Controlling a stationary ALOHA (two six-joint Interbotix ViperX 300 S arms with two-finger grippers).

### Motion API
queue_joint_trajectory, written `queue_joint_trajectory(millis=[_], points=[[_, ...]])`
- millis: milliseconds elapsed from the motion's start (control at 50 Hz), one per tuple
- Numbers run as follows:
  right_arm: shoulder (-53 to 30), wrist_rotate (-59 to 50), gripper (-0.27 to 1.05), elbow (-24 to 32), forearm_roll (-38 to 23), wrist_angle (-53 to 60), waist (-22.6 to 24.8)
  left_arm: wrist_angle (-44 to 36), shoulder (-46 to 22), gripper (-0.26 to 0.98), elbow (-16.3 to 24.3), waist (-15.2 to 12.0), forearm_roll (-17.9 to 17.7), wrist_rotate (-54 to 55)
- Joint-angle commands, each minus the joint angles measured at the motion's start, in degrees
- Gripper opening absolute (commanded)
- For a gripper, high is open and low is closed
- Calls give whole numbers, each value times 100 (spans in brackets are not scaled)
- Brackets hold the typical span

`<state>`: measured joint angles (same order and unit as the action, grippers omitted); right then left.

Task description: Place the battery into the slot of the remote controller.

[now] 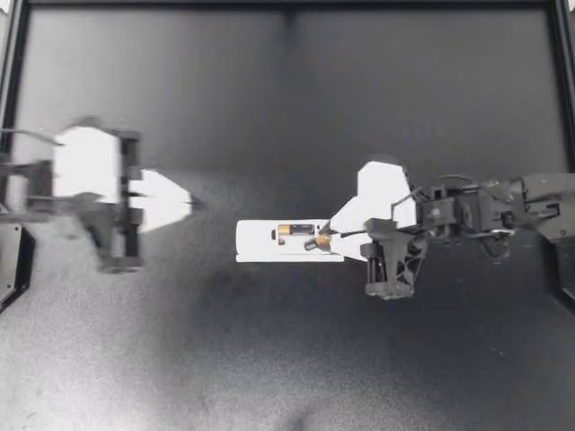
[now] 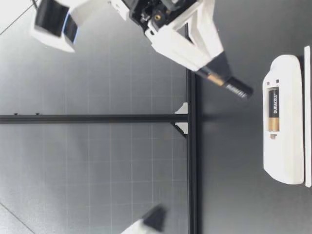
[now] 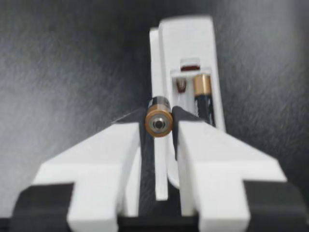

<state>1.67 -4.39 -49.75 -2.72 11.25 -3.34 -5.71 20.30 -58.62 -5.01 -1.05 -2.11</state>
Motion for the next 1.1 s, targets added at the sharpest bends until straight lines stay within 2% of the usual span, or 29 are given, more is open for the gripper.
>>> queue_joint_trajectory(millis=[0, 240, 400, 1080], points=[[-26, 26, 5, -9, 9, 475, -132, 237, -501, -15, 439, -44, -9, -18], [-431, 44, 5, -123, -18, 1151, -220, 729, -1652, -15, 1143, -62, 9, -53], [-677, 44, 5, -70, -18, 1248, -220, 800, -2118, -15, 1433, -53, 9, -79], [-1046, 44, 5, 149, -18, 1072, -264, 1002, -2672, -15, 1582, 18, -26, -18]])
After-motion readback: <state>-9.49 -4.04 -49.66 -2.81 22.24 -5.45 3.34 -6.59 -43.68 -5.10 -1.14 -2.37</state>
